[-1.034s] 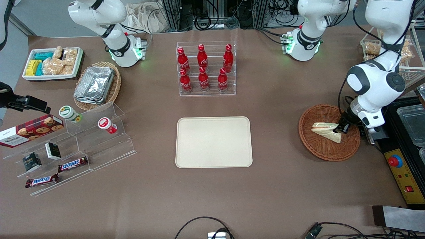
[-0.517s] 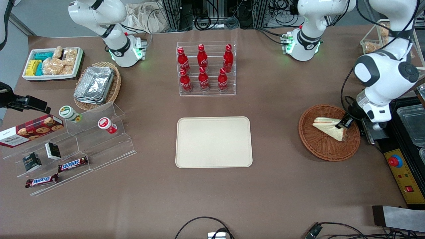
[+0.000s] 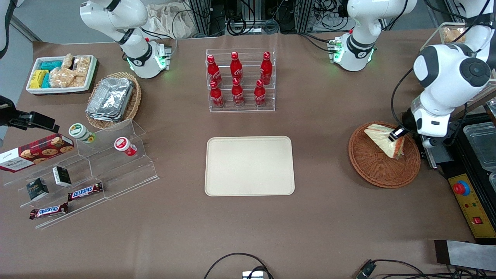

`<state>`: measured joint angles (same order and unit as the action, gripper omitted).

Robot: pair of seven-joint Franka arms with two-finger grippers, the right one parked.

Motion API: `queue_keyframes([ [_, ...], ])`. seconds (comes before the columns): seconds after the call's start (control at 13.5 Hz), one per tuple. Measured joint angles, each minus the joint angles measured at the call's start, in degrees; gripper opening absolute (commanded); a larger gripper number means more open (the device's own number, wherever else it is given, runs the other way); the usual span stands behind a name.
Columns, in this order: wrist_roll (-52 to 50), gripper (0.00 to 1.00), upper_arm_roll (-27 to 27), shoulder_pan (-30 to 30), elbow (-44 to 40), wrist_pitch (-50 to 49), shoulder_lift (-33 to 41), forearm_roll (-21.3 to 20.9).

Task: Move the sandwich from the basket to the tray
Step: 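Lift the sandwich out of the basket with the left gripper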

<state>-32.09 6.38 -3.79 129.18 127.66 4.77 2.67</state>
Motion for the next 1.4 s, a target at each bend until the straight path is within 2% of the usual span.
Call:
queue_keyframes([
  [0.3,2.95,0.03,6.92,0.19,-5.51,-3.51,0.03,-0.45],
  [0.59,5.4,0.02,12.95,0.34,-6.82,-3.66,-0.05,-4.91],
  [1.03,7.52,0.0,19.49,0.34,-9.16,-3.67,-1.67,-5.07],
  [1.4,2.65,0.0,25.18,0.38,-13.92,-3.67,-6.68,-5.3],
])
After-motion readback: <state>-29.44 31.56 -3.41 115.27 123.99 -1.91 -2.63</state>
